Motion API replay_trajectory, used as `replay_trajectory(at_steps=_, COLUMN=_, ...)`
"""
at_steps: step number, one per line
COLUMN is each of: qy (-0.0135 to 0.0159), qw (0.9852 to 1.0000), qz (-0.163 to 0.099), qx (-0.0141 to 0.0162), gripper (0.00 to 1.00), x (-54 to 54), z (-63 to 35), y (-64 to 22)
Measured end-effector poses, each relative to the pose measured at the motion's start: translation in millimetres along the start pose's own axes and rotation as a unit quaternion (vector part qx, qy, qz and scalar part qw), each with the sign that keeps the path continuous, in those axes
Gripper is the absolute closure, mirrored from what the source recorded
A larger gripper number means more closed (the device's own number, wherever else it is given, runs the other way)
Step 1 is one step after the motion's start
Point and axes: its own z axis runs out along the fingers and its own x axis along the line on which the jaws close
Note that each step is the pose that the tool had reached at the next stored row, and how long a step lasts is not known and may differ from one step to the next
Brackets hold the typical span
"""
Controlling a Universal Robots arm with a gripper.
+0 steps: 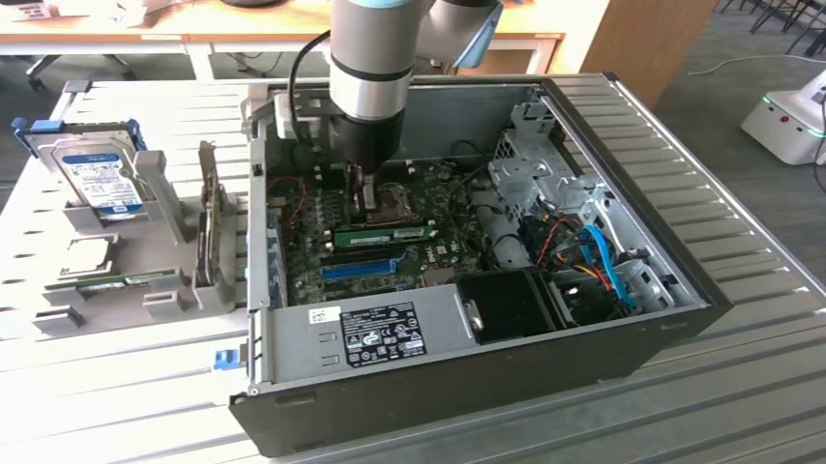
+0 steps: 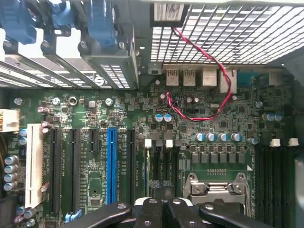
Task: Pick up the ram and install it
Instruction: 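Press down the ram until it locks into place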
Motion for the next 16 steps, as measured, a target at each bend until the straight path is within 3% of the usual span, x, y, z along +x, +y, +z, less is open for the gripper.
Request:
replay_trajectory(at_steps=4, qy=0.0000, qw=1.0000, qz=0.000, qx=0.0000, gripper=0.89, x=0.1, z=5.8, y=-0.2)
replay_trajectory(at_steps=16, qy=-0.0001, qw=1.0000, qz=0.000, qx=0.0000, gripper=0.89, x=2.5, z=5.9, y=-0.2)
